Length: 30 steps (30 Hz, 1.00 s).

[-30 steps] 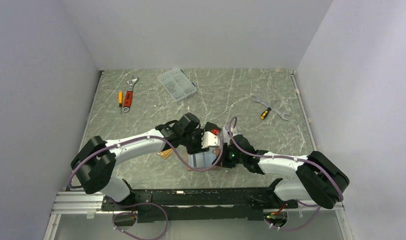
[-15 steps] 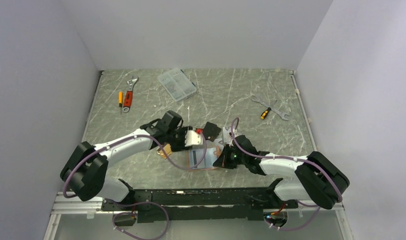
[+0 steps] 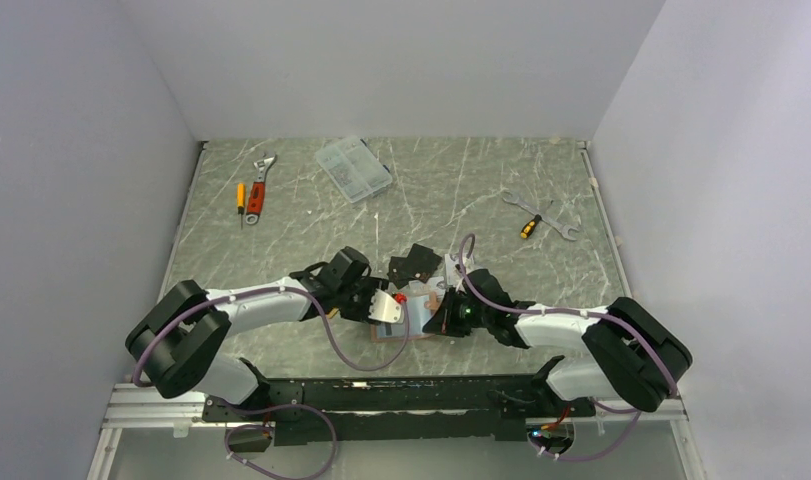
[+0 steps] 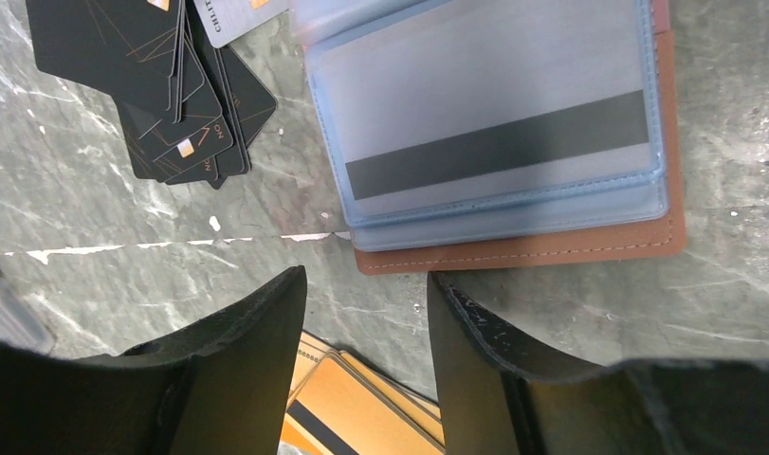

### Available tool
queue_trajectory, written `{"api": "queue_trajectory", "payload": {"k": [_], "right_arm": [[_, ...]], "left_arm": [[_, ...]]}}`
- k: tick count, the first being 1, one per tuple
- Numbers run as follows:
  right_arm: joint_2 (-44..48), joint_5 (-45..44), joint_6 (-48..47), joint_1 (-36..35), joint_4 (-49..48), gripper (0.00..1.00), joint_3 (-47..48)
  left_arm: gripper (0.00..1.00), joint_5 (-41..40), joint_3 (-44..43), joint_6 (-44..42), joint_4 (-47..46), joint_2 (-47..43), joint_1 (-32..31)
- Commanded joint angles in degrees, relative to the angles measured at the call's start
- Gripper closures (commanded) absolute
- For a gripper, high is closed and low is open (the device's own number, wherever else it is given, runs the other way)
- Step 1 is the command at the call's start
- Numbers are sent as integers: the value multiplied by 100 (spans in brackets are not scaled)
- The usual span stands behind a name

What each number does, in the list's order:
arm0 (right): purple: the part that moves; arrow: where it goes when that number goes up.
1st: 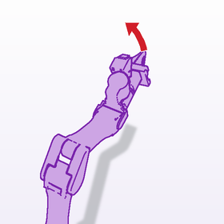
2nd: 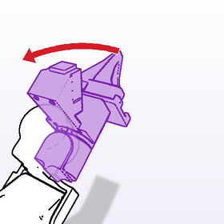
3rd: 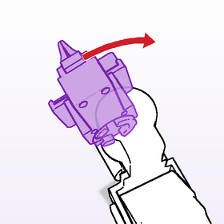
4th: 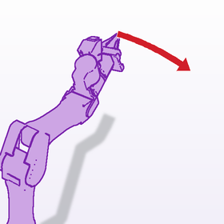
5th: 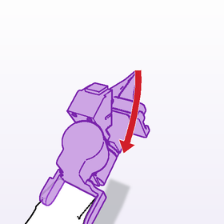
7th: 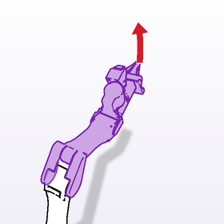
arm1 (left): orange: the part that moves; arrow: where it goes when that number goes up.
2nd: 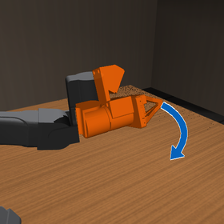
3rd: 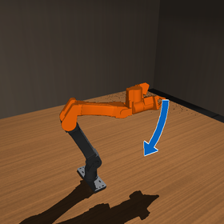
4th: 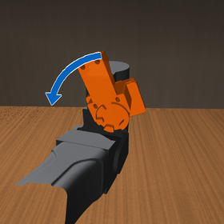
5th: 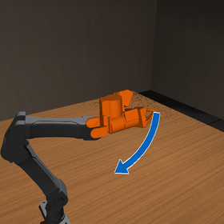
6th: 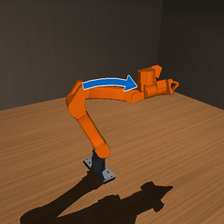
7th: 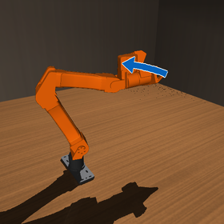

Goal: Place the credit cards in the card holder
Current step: Close the card holder at the center of the board.

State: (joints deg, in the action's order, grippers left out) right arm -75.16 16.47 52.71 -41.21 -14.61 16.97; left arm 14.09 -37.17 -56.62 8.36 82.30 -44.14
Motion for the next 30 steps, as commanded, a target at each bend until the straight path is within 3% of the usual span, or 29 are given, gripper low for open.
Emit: {"api": "queue_trajectory", "payload": {"k": [1, 9, 14, 23, 30], "right_arm": [[-298, -81, -168, 9, 257, 100, 57], [-271, -89, -203, 6, 260, 100, 69], [-243, -71, -223, 10, 315, 100, 113], [-88, -35, -231, 5, 256, 100, 51], [-66, 503, -284, 3, -322, 100, 160]], "left_arm": [[44, -297, 197, -199, -136, 37, -246], [47, -102, -593, 490, 365, -124, -309], [49, 497, -1343, 1150, 787, 52, -261], [48, 639, -1381, 1134, 846, 216, -186], [49, 902, -1722, 1891, 447, 738, -411]]}}
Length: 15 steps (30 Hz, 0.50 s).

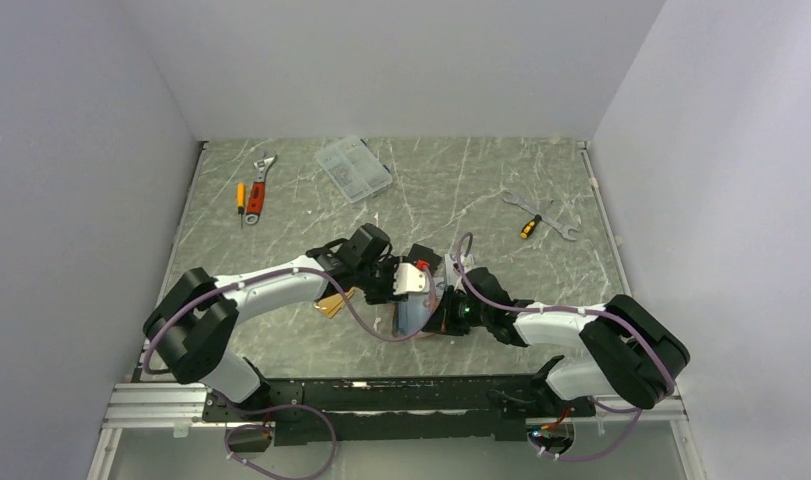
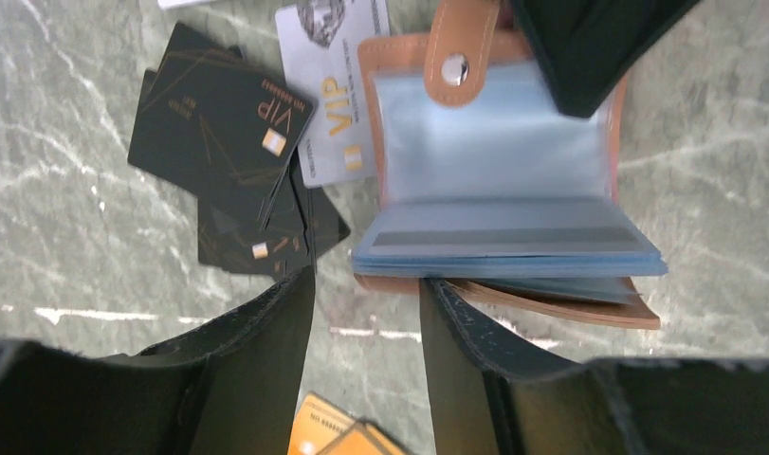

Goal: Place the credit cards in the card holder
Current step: Close the card holder at the center of the board.

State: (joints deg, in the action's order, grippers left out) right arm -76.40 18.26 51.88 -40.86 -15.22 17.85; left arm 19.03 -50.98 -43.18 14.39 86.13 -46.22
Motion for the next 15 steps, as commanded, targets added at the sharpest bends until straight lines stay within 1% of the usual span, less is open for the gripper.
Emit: {"api": "queue_trajectory", "payload": {"k": [1, 4, 7, 8, 11, 14, 15], "right_arm": [[34, 397, -223, -28, -306, 100, 115], [-140, 656, -261, -29, -509, 100, 211], [-415, 974, -206, -31, -900, 100, 213], [-495, 1054, -178, -35, -1022, 98, 199], [-513, 1188, -64, -27, -1356, 80, 35], [-256, 1151, -3, 13, -1481, 60, -162], [-145, 1141, 24, 49, -1525, 54, -238]], "left_arm": [[50, 409, -392, 614, -157, 424, -253], [50, 435, -440, 808, -252, 470, -355], [51, 531, -645, 1188, -203, 577, -364], [51, 586, -705, 1288, -178, 610, -373], [51, 600, -674, 1443, -265, 668, -428], [53, 408, -480, 1536, -445, 765, -458], [53, 303, -388, 1581, -538, 796, -483]]}}
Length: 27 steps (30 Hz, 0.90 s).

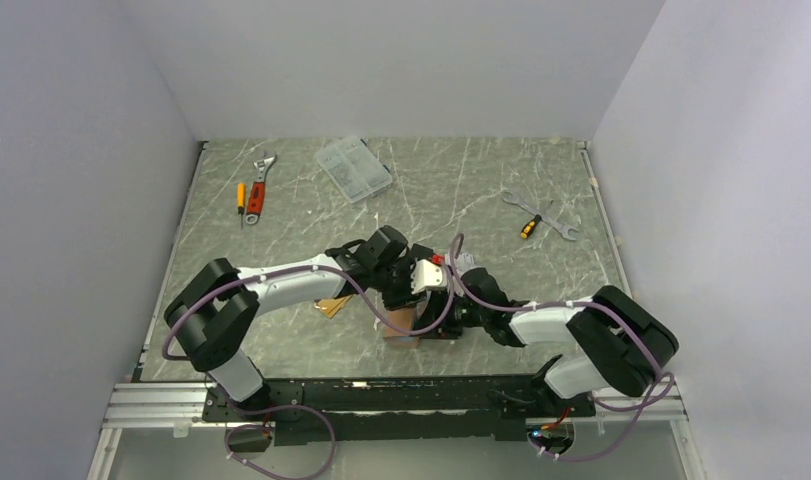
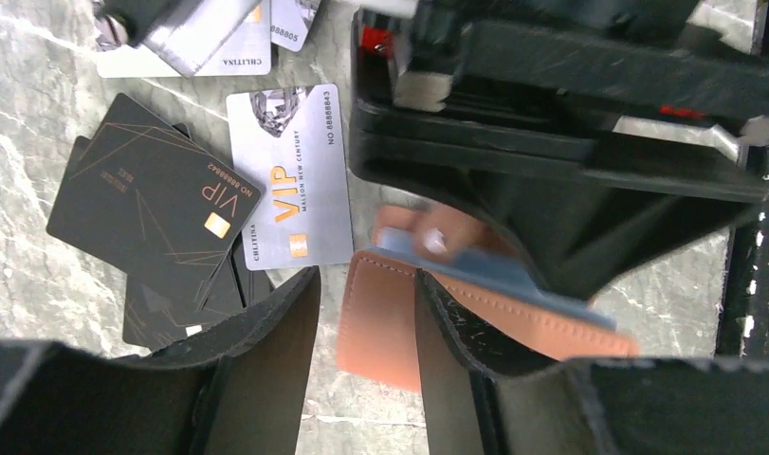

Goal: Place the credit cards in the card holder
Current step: Close the card holder at the center of the board.

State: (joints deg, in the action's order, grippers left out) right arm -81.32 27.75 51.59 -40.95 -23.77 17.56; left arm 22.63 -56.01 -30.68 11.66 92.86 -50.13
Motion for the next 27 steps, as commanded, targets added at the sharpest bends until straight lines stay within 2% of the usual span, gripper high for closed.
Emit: {"api": "queue_trajectory", "payload": {"k": [1, 3, 5, 10, 14, 19, 24, 27], "right_arm": [[439, 164, 86, 105, -685, 49, -294], [618, 157, 148, 199, -758, 41, -467], [683, 203, 185, 279, -765, 38, -574], [788, 180, 180, 368, -629, 36, -716], [1026, -90, 21, 376, -30, 39, -614], [1659, -729, -188, 272, 927, 44, -456], [2091, -1691, -379, -156, 1791, 44, -159], [2103, -2273, -434, -554, 2139, 44, 73]], "left_arm": [[54, -153, 184, 365, -351, 138, -112], [54, -312, 322, 402, -524, 137, -180], [54, -511, 356, 419, -600, 176, -261], [54, -486, 186, 545, -422, 280, -292], [53, -335, 24, 728, -103, 296, -270], [51, 414, -258, 1132, 445, 156, 230], [46, 1277, -715, 1222, 1127, -12, 857], [43, 1417, -657, 1068, 1250, -151, 1085]]}}
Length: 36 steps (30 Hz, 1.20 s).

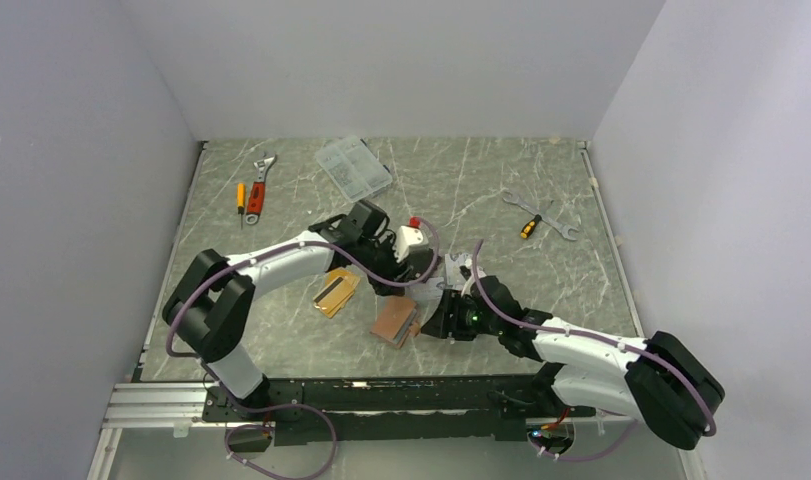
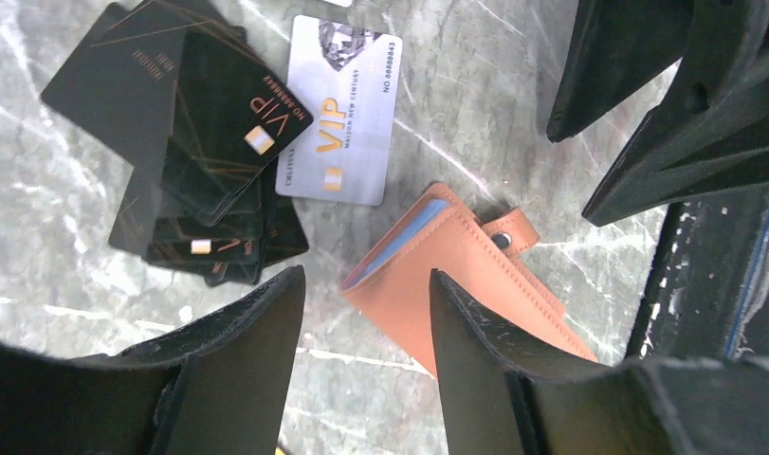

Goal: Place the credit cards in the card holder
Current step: Close the card holder at the center of the board.

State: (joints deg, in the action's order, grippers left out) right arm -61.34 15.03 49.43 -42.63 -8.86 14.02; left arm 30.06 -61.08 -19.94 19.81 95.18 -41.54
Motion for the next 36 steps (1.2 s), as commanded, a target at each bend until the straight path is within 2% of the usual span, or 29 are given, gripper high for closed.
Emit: {"api": "queue_trajectory", "payload": {"k": [1, 7, 11, 18, 24, 28, 31, 36], "right_arm": [[97, -1187, -218, -502, 747, 44, 493], [220, -1723, -128, -734, 860, 43, 634], [315, -2080, -176, -878, 1112, 46, 622], [375, -3422, -605, -1830, 1008, 53, 691], [-164, -3966, -1454, -2385, 506, 52, 871], [-619, -4210, -1766, -2615, 609, 50, 1248], [-816, -4231, -1840, -2751, 493, 49, 1347], [-997, -4266, -1823, -2830, 360, 49, 1335]], "left_arm": [[43, 624, -49, -79, 404, -418, 259], [47, -411, 514, -585, 237, -491, 64], [47, -685, 751, -818, 171, -554, -162], [48, -584, 684, -892, 355, -433, -350], [49, -628, 660, -936, 623, -389, -344], [49, -716, 711, -952, 632, -424, -310], [50, -348, 690, -796, 678, -488, -110], [53, 1132, 837, 183, 314, -707, 902]]}}
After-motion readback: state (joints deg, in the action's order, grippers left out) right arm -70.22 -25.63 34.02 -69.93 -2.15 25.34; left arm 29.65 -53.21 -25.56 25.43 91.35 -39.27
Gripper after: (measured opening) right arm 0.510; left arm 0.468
